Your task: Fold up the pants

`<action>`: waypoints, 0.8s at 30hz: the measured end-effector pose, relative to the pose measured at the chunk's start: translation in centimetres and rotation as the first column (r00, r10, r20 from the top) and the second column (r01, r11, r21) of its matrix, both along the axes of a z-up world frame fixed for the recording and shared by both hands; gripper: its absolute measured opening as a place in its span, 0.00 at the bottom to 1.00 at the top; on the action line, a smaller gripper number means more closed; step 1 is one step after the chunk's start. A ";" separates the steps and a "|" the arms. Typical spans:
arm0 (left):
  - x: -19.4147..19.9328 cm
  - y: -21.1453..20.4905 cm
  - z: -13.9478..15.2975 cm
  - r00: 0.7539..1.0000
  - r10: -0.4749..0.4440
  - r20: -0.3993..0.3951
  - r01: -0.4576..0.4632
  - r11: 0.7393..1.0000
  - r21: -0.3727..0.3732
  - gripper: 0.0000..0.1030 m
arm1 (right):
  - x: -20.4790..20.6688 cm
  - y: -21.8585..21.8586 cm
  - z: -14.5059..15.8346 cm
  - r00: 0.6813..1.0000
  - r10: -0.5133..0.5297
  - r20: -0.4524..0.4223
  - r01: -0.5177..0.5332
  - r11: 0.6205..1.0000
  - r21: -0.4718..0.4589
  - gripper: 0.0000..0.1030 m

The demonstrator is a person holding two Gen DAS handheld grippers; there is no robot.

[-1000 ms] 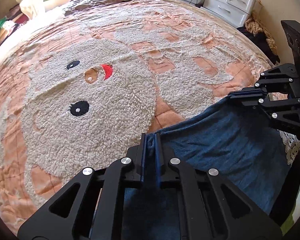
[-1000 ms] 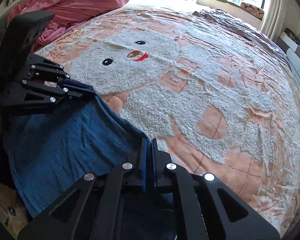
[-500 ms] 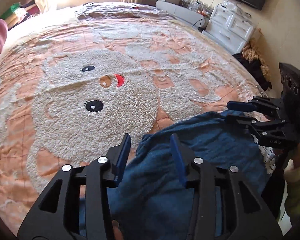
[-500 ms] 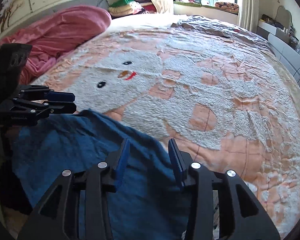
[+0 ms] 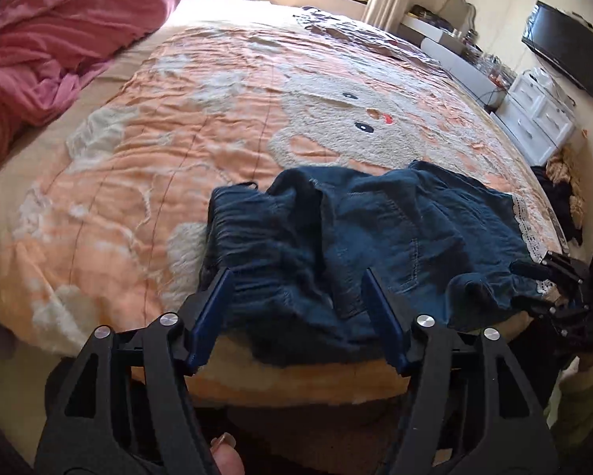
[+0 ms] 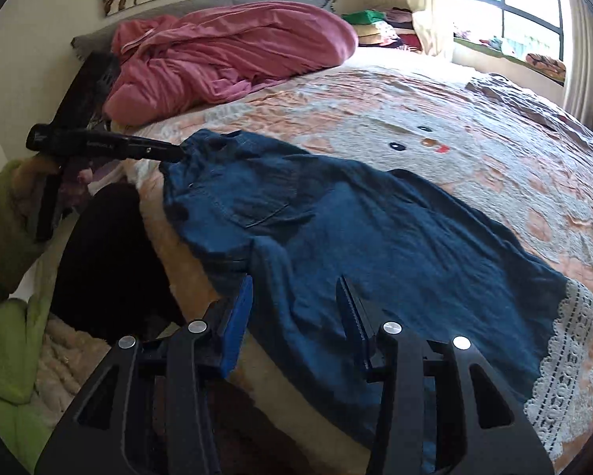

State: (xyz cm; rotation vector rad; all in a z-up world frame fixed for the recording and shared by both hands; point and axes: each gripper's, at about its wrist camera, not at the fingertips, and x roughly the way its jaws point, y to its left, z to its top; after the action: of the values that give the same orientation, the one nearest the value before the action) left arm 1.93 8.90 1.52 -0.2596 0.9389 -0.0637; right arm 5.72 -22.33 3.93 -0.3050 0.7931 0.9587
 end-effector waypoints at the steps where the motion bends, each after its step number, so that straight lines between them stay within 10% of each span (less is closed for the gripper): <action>1: -0.2 0.4 -0.5 0.999 0.029 -0.015 -0.029 1.000 -0.003 0.62 | -0.3 0.7 -0.3 1.000 0.017 -0.010 -0.017 1.000 -0.002 0.41; 6: 0.6 -0.1 -2.2 0.998 0.051 -0.039 -0.050 0.999 0.014 0.62 | -0.6 3.1 -1.3 1.000 0.017 0.020 -0.016 0.998 -0.065 0.40; 10: 1.5 0.3 -2.6 0.996 0.087 -0.020 -0.087 0.996 0.008 0.35 | 0.1 3.7 -1.9 1.000 0.026 -0.005 -0.027 0.997 -0.078 0.05; 24: 1.4 4.1 -3.1 0.996 0.082 -0.043 -0.085 0.995 -0.059 0.34 | -3.6 2.7 -5.5 0.985 0.154 0.075 -0.136 0.970 -0.203 0.08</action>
State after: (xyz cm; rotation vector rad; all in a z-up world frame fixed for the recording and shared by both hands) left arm 3.33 13.00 -1.60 -0.3570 0.9667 -0.0098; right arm 2.09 -19.62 -1.55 -0.5820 0.7926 0.9970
